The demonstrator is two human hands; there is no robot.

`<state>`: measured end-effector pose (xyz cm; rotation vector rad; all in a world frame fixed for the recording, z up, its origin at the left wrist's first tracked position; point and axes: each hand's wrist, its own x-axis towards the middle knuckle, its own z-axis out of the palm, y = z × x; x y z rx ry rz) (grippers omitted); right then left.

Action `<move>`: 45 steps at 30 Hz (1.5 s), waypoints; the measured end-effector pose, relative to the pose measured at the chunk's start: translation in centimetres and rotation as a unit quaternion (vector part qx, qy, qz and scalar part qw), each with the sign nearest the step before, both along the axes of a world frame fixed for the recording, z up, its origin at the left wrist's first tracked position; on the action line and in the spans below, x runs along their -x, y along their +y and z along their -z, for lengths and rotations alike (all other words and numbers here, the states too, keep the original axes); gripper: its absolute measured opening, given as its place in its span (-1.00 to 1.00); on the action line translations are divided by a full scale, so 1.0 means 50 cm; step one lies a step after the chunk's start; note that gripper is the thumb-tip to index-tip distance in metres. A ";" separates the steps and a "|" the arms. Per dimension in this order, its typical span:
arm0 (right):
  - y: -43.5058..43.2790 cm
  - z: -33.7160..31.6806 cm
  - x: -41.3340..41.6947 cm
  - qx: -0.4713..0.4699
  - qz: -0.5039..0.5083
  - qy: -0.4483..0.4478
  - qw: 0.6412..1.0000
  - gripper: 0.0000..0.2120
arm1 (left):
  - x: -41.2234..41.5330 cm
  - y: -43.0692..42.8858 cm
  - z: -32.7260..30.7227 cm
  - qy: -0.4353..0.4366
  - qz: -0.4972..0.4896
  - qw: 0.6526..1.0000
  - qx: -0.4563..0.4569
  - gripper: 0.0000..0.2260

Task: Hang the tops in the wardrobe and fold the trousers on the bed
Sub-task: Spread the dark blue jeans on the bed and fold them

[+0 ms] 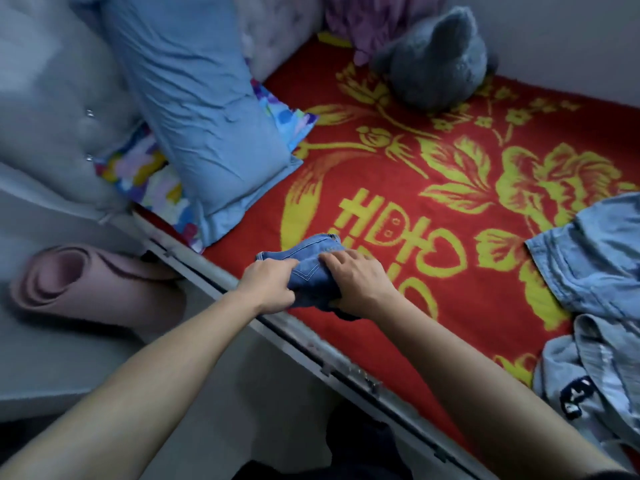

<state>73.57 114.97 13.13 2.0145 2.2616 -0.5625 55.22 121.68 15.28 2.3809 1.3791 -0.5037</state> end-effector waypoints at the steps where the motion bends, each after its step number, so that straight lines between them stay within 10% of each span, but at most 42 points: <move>1: 0.000 -0.023 0.029 -0.018 -0.003 -0.003 1.000 -0.17 | 0.029 -0.005 -0.032 -0.002 -0.009 1.000 -0.014 -0.57; 6: 0.006 -0.165 0.179 -0.124 -0.039 -0.018 0.991 -0.50 | 0.187 -0.050 -0.190 -0.019 -0.052 0.994 -0.096 -0.58; 13: -0.086 -0.381 0.536 -0.268 -0.161 -0.037 0.949 -0.41 | 0.567 -0.239 -0.395 -0.018 -0.120 0.964 -0.237 -0.57; 24: -0.306 -0.768 1.188 -0.469 -0.372 -0.009 0.801 -0.63 | 1.182 -0.650 -0.766 0.044 -0.296 0.861 -0.411 -0.58; 45: -0.227 -1.413 1.611 -0.773 -0.319 0.099 0.539 -0.62 | 1.546 -0.674 -1.407 0.204 -0.267 0.636 -0.695 -0.47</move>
